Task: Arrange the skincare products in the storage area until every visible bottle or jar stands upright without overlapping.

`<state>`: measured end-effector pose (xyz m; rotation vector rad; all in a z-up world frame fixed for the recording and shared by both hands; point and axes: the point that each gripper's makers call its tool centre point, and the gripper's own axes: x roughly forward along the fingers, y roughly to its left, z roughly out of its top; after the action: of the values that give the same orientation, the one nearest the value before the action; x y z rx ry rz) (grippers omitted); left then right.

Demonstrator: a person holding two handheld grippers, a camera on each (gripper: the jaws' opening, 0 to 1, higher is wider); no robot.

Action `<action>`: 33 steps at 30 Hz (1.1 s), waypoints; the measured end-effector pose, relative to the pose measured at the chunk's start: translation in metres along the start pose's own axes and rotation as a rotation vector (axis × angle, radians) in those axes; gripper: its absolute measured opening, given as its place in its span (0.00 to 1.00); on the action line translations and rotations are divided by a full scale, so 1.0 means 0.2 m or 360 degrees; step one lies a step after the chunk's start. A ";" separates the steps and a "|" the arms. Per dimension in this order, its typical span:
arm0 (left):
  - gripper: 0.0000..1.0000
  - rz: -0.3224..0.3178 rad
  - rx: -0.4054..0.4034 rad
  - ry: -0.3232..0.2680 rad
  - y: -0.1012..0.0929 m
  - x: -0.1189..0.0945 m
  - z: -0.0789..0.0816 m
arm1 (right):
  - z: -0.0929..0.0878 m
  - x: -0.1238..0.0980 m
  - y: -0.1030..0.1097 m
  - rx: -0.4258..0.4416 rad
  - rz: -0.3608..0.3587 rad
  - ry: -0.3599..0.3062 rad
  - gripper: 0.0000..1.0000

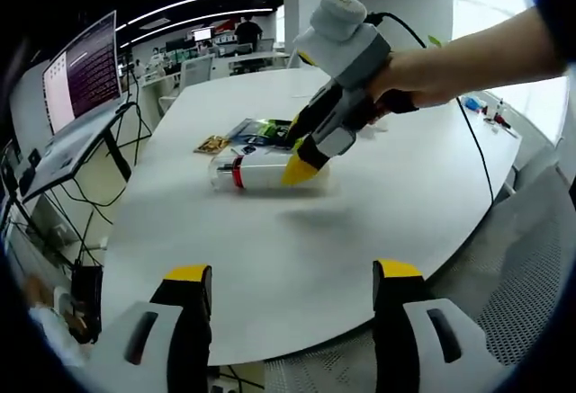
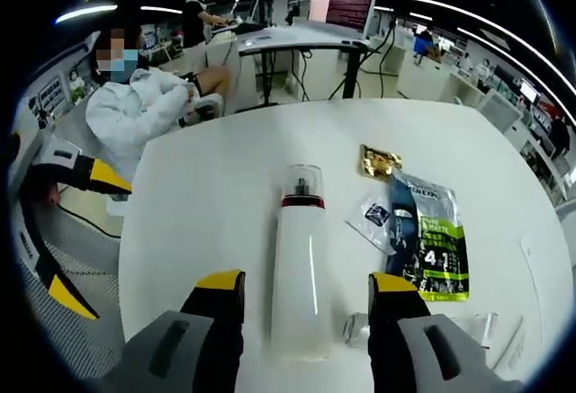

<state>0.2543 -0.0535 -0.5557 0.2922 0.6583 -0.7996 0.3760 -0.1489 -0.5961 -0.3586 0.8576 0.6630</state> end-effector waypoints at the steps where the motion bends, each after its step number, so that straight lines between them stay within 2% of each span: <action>1: 0.66 0.0002 -0.0001 -0.0001 0.00 0.00 0.00 | 0.00 0.01 0.00 0.0002 0.0004 0.0005 0.57; 9: 0.65 0.0012 -0.0010 -0.0009 0.01 0.00 0.00 | 0.01 0.09 0.02 -0.0006 0.0036 0.0070 0.54; 13: 0.65 0.0012 -0.0011 -0.0013 0.01 0.00 0.00 | 0.03 0.12 0.04 -0.0021 0.0040 0.0098 0.49; 17: 0.65 0.0015 -0.0008 -0.0009 0.01 0.00 0.00 | 0.01 0.16 0.05 -0.0003 0.0041 0.0162 0.43; 23: 0.65 0.0016 -0.0011 -0.0012 0.01 0.00 0.00 | 0.01 0.18 0.05 -0.0004 0.0051 0.0194 0.39; 29: 0.65 0.0013 -0.0010 -0.0013 0.01 0.00 0.00 | 0.03 0.19 0.01 0.0005 0.0024 0.0246 0.25; 32: 0.65 0.0013 -0.0010 -0.0014 0.01 0.00 0.00 | 0.02 0.18 0.02 -0.0102 0.0067 0.0319 0.24; 33: 0.65 0.0013 -0.0010 -0.0013 0.01 0.00 0.00 | 0.02 0.19 0.02 -0.0082 0.0063 0.0324 0.23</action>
<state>0.2557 -0.0519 -0.5558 0.2852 0.6514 -0.7907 0.3938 -0.1292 -0.6233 -0.4620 1.0449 0.6940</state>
